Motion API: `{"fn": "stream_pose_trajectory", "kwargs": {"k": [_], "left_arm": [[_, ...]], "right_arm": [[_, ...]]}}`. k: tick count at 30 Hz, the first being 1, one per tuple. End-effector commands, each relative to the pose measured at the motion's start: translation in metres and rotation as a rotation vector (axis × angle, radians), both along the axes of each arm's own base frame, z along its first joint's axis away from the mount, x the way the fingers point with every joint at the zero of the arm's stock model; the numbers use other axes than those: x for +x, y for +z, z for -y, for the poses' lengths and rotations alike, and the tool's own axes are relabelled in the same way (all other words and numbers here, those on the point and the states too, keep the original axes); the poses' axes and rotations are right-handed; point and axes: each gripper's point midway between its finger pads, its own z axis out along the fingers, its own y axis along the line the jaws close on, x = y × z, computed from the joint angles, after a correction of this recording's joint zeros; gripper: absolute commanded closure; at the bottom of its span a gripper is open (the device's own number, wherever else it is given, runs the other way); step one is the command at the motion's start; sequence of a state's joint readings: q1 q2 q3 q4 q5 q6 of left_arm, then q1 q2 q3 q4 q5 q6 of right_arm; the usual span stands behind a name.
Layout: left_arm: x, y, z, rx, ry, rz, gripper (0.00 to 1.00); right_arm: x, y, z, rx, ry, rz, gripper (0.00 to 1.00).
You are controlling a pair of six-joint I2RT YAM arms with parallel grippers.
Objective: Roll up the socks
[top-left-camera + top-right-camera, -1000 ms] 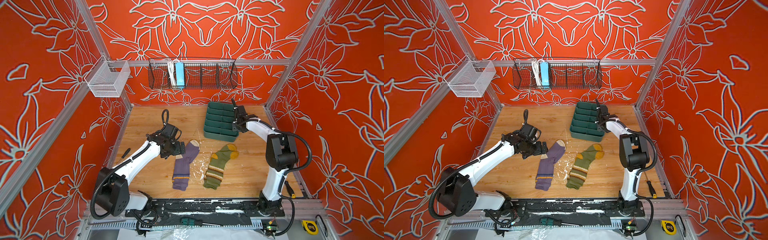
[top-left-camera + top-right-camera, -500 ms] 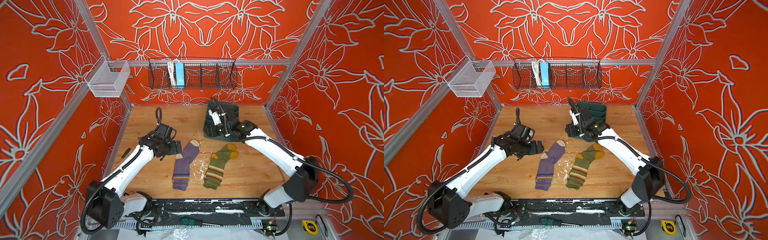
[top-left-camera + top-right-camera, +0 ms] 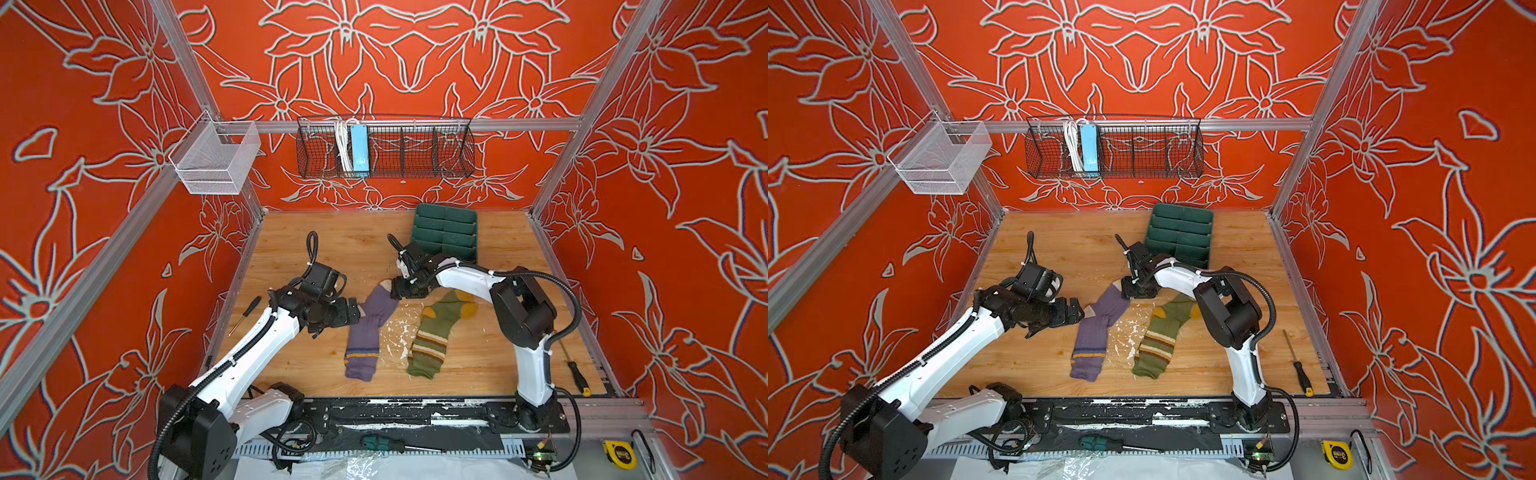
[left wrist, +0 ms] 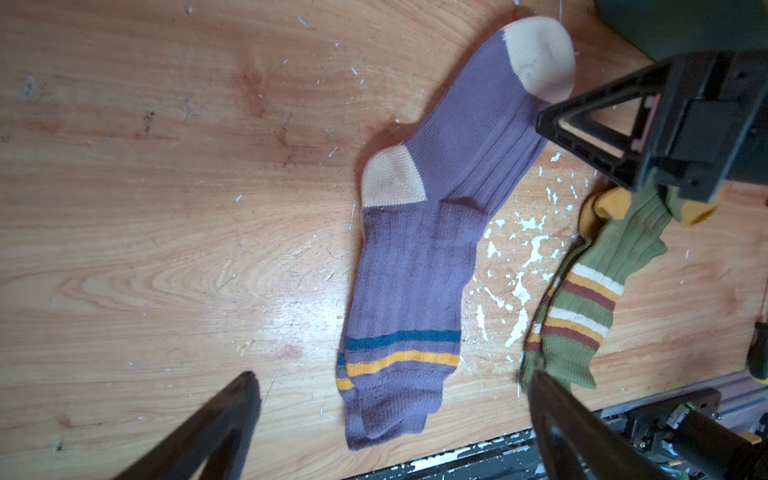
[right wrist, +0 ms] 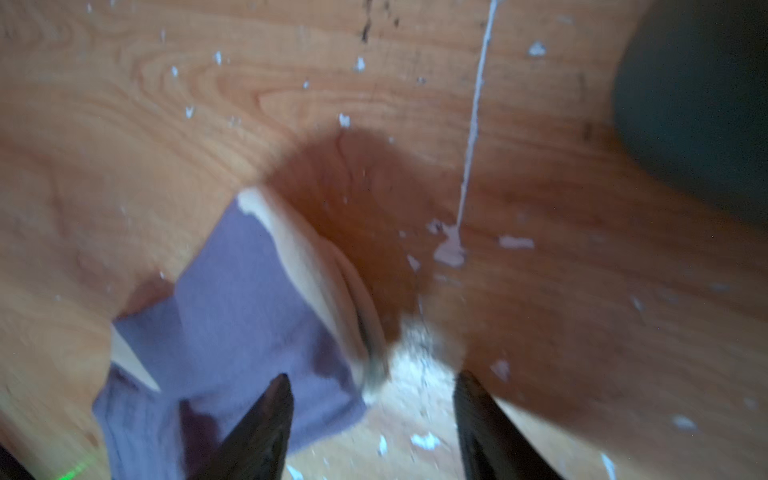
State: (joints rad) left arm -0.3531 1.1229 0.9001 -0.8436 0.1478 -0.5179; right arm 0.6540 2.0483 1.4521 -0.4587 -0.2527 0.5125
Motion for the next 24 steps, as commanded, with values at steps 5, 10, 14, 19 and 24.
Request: {"fn": "stream_pose_trajectory", "kwargs": {"k": [5, 10, 14, 19, 24], "left_arm": [[0.002, -0.008, -0.002, 0.005, 0.027, -0.027, 0.0], [0.007, -0.009, -0.001, 0.005, 0.031, -0.013, 0.0], [0.012, -0.007, 0.001, 0.006, 0.02, -0.007, 0.0], [0.016, -0.008, 0.002, 0.022, -0.007, -0.006, 0.0], [0.019, -0.015, 0.0, 0.036, -0.006, -0.001, 0.01]], "right_arm": [[0.017, -0.005, -0.021, 0.058, -0.035, 0.007, 0.66], [0.031, 0.004, -0.028, 0.045, 0.011, 0.066, 0.86], [0.056, 0.023, -0.031, -0.036, 0.139, 0.198, 0.91], [0.089, 0.029, -0.032, -0.173, 0.292, 0.342, 0.92], [0.109, 0.025, -0.034, -0.25, 0.351, 0.385, 0.76]]}}
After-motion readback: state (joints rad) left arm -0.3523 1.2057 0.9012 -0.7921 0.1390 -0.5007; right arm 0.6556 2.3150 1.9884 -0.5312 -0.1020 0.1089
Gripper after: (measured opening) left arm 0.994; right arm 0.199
